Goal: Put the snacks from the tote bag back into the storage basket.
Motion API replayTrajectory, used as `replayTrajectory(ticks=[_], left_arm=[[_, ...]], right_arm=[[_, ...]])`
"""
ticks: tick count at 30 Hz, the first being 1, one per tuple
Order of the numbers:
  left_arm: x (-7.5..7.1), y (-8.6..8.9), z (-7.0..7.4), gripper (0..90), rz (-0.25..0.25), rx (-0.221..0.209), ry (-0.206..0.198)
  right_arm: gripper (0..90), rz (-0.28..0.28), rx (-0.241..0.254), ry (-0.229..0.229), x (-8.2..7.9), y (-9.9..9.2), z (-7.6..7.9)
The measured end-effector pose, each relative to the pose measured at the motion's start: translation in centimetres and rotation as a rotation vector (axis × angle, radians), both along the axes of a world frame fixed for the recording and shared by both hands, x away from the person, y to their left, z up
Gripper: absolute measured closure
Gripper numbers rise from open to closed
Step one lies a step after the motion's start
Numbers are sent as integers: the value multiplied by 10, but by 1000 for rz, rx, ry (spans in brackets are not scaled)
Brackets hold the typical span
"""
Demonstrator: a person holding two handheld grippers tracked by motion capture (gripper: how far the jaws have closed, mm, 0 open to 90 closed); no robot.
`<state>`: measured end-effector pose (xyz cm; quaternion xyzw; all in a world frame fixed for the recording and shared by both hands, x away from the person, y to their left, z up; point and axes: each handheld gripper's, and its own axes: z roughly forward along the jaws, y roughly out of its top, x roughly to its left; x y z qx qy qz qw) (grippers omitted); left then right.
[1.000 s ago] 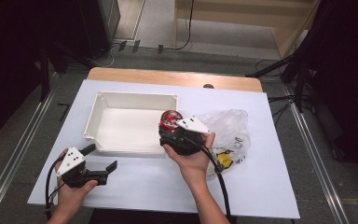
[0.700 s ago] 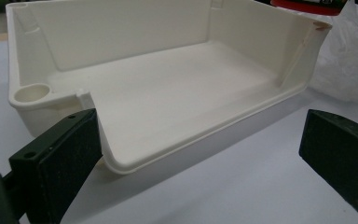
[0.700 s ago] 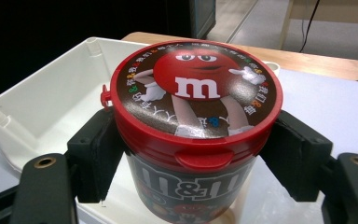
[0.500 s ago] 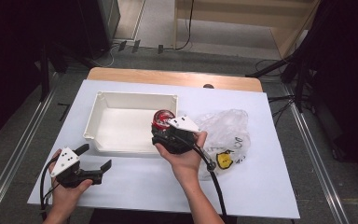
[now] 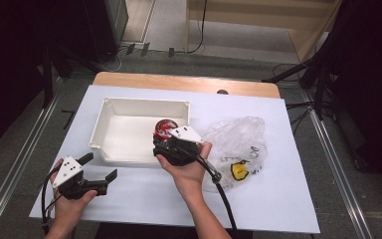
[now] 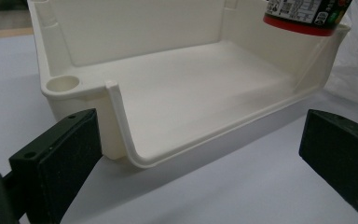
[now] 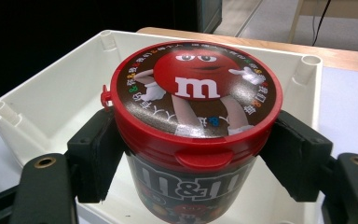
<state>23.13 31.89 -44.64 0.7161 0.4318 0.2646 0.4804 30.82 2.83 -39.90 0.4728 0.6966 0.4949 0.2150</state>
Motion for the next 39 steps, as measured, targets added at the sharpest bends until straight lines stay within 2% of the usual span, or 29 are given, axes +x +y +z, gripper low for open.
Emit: replayTrajectory(ticks=[11, 17, 39], left_arm=[[0, -1, 1, 0, -8, -7, -3], [0, -2, 0, 0, -12, -1, 2], [1, 1, 0, 0, -5, -9, 4]], right_arm=[[262, 22, -15, -14, -2, 18, -9], [262, 11, -19, -4, -2, 25, -15], [262, -5, -38, -21, -9, 47, -25]])
